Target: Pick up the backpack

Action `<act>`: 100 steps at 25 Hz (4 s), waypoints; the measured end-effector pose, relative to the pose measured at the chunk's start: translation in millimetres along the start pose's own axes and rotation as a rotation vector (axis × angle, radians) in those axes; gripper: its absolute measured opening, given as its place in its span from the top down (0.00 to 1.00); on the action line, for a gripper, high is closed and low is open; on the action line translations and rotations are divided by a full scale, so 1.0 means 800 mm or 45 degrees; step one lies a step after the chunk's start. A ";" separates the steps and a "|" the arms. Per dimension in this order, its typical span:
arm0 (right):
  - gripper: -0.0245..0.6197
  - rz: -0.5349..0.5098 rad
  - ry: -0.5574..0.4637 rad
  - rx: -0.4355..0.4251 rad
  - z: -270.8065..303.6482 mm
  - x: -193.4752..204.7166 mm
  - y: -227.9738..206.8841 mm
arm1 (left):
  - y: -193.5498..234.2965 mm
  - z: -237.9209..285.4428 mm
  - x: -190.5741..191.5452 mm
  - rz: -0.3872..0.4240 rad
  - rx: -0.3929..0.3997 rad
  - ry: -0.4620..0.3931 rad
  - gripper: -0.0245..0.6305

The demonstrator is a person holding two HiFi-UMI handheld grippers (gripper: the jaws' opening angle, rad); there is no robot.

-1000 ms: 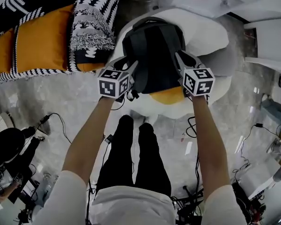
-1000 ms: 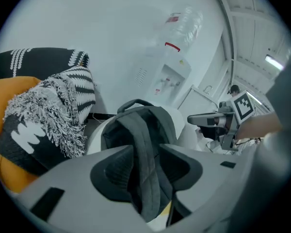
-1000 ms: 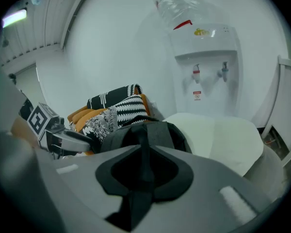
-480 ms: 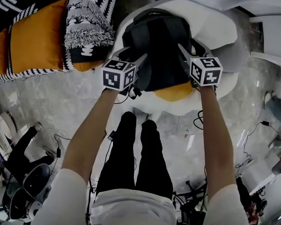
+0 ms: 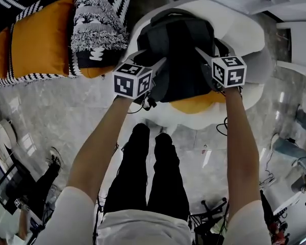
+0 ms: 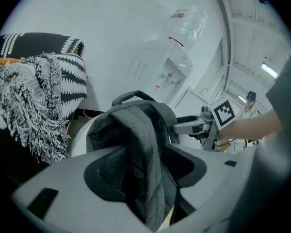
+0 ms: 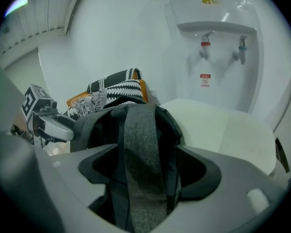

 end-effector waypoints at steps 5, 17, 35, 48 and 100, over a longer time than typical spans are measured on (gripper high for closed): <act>0.40 0.010 -0.017 -0.045 0.016 0.007 -0.002 | 0.001 0.004 0.007 -0.020 0.031 -0.028 0.60; 0.62 0.017 -0.020 -0.220 0.009 0.008 0.023 | -0.015 0.010 0.006 0.046 0.050 -0.026 0.87; 0.69 0.077 -0.029 -0.386 -0.086 -0.008 0.077 | -0.074 -0.065 0.000 -0.004 0.041 -0.004 0.91; 0.77 0.230 -0.113 -0.472 -0.167 0.000 0.117 | -0.126 -0.123 0.013 -0.016 0.026 0.014 0.91; 0.81 0.371 -0.538 -0.243 -0.515 -0.068 0.235 | -0.339 -0.346 -0.091 0.328 0.337 -0.053 0.91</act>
Point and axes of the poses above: the fingertips, and each gripper's own axes: z forward along the fingers, y to its left, x out of its underside, the point moved 3 cm from there along -z, backward along the fingers, and after that the axes turned 2 degrees about -x, right-handed, at the moved point
